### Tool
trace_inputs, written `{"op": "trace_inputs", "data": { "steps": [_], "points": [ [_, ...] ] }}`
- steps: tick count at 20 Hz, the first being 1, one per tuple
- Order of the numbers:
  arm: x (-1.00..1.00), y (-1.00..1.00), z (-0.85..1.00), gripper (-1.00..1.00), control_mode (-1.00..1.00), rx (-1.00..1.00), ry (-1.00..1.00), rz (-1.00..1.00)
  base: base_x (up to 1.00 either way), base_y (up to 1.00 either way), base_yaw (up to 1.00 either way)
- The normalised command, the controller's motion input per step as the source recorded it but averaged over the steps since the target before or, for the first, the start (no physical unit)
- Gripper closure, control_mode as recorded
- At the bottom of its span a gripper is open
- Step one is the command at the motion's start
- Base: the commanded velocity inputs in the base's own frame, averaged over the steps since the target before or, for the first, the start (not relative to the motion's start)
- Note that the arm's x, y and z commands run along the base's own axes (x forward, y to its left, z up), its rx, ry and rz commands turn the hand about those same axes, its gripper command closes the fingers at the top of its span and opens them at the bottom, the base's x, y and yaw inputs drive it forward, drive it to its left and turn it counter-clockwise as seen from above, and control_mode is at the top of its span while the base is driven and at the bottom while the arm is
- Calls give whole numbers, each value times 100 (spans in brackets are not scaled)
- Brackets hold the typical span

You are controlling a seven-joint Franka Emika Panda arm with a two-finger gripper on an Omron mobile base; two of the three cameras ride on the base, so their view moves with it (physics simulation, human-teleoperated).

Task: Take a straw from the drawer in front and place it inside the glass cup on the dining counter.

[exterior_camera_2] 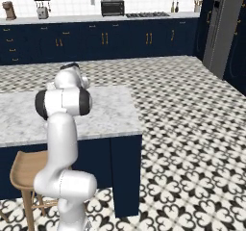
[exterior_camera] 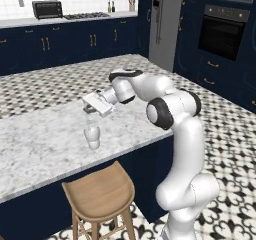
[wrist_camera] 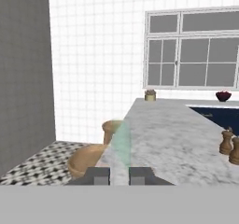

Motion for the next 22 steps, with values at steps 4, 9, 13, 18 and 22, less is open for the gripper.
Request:
{"op": "trace_inputs", "data": {
  "steps": [4,9,13,18,22],
  "points": [
    [18,5,-24,100,-100,0,0,0,0,0,0],
    [-71,6,-1,100,-100,1,-1,0,0,0,0],
    [-100,0,1,100,-100,4,-4,0,0,0,0],
    [-31,-11,2,100,-100,1,-1,-9,0,0,0],
    [21,-22,0,100,-100,-1,0,-16,0,0,0]
  ]
}}
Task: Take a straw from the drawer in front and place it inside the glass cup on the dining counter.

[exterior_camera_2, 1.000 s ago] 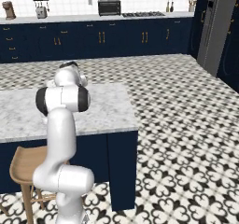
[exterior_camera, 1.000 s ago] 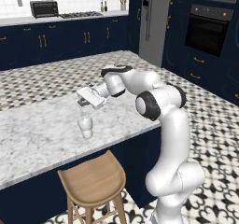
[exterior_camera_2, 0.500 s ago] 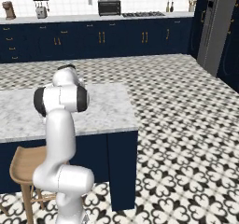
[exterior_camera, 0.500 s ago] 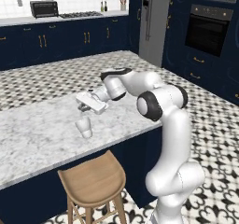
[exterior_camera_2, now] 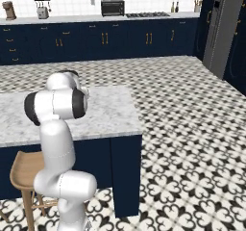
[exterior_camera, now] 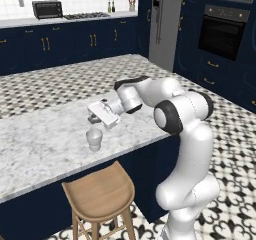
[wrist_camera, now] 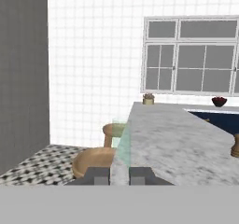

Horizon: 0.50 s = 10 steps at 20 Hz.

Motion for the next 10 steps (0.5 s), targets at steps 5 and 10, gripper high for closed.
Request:
{"op": "trace_inputs", "data": {
  "steps": [5,10],
  "points": [
    [26,-6,0,100,-100,-2,0,-13,0,0,0],
    [1,0,-11,100,-100,0,0,-8,0,0,0]
  ]
}}
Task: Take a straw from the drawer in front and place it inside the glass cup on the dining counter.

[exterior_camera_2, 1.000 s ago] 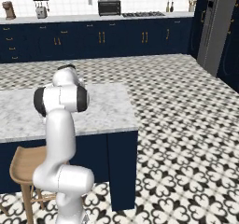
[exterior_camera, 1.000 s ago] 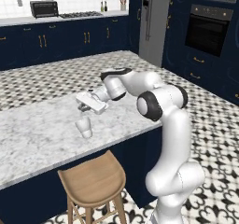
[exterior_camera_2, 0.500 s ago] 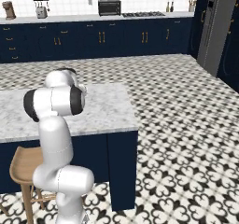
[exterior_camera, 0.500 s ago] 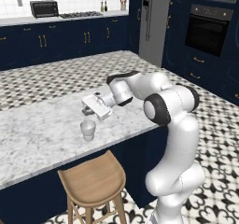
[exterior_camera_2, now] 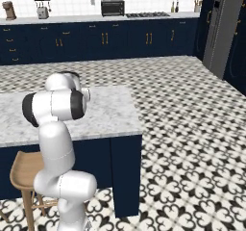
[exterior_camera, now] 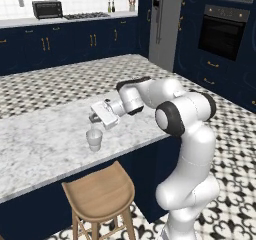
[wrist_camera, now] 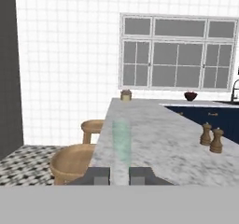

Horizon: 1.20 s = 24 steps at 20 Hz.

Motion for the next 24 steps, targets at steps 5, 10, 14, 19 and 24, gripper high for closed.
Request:
{"op": "trace_inputs", "data": {
  "steps": [5,10,14,19,24],
  "points": [
    [12,0,-31,100,-100,0,0,-5,0,0,0],
    [5,3,-25,-100,-100,0,0,-3,0,0,0],
    [-1,0,0,-100,-100,0,0,-5,0,0,0],
    [-12,-4,23,-100,-100,-6,-1,-7,0,0,0],
    [-16,-33,87,-100,-100,-7,-4,-9,0,0,0]
  ]
}}
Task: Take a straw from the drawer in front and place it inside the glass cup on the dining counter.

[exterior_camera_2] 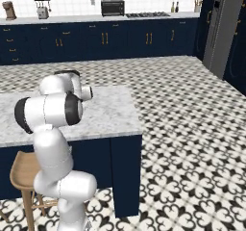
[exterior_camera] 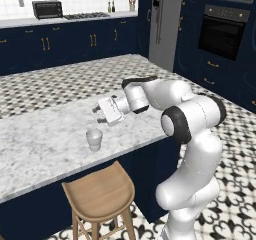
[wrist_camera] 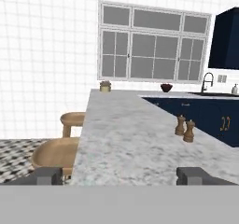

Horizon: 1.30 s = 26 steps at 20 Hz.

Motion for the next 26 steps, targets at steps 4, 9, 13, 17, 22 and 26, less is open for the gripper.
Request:
{"op": "trace_inputs", "data": {
  "steps": [4,9,13,17,22,26],
  "points": [
    [-20,-66,98,-100,-100,-15,-8,-9,0,0,0],
    [-28,-64,71,-100,-100,-42,-17,-5,0,0,0],
    [-47,-54,30,-100,-100,-61,-17,0,0,0,0],
    [-32,-59,2,-100,-100,-58,-3,0,0,0,0],
    [-57,-52,-6,-100,-100,-42,0,-1,0,0,0],
    [-74,-41,-36,-100,-100,-24,0,-1,0,0,0]
  ]
}}
